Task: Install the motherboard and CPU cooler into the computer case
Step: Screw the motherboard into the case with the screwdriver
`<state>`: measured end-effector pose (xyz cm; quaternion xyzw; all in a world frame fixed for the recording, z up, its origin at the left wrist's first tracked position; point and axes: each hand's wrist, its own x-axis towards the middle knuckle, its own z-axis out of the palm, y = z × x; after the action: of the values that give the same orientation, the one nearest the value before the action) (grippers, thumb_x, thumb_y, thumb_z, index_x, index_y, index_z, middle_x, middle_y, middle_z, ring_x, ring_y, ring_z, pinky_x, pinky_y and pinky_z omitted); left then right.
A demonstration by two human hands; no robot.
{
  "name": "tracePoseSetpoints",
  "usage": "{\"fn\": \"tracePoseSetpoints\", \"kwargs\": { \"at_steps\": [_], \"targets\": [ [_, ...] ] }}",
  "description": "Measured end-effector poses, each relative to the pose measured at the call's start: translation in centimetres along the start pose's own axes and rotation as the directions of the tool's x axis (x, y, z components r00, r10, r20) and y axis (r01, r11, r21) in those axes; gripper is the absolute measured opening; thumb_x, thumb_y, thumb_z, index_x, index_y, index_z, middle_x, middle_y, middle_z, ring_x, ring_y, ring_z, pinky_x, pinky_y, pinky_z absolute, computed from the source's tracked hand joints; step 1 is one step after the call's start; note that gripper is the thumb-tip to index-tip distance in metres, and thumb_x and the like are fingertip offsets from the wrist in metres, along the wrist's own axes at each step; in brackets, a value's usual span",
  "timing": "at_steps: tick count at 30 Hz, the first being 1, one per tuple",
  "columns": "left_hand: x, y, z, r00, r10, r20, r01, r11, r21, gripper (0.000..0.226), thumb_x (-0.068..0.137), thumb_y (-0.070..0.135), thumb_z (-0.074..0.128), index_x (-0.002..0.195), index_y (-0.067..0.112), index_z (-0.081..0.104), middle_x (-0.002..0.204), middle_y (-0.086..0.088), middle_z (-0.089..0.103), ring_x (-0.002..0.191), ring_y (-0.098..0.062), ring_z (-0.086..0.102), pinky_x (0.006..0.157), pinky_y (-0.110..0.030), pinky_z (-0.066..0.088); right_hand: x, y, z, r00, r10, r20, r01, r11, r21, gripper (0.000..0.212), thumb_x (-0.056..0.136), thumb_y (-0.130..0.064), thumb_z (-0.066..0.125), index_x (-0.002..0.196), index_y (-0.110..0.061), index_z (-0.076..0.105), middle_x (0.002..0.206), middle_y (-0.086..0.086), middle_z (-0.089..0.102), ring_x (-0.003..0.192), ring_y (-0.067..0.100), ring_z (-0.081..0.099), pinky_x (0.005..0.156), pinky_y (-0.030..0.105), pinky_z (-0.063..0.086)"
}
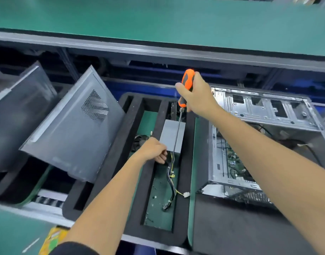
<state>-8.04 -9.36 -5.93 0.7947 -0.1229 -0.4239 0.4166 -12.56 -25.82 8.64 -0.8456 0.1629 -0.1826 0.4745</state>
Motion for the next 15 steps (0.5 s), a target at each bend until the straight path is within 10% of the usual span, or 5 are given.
{"fn": "tracePoseSetpoints", "kwargs": {
  "at_steps": [6,15],
  "targets": [
    [-0.8,-2.6,2.5,0.973,-0.087,0.214,-0.092,0.707,0.702,0.02,0.083,0.003,0.05,0.063,0.009,0.05,0.082,-0.017,0.067,0.064,-0.024,0.054,0.057,-0.027,0.042,-0.7,1.2,2.4,0.997,-0.031,0.077,0.029,0.999,0.022,0.029,0.095,-0.029,0.057,0.098,-0.006,0.04,0.072,0.007,0.049,0.049,0.008,0.055,0.04,0.022,0.045],
    [-0.6,-6.6,7.8,0.988,0.124,-0.089,-0.003,0.602,0.798,0.022,0.095,0.003,0.038,0.115,0.002,0.047,0.115,-0.015,0.059,0.106,-0.031,0.059,0.083,-0.035,0.045,-1.6,1.9,2.4,0.994,-0.078,0.076,0.082,0.995,-0.056,0.036,0.094,-0.037,0.057,0.102,-0.005,0.041,0.083,0.02,0.06,0.064,0.028,0.064,0.046,0.043,0.053]
  ]
}}
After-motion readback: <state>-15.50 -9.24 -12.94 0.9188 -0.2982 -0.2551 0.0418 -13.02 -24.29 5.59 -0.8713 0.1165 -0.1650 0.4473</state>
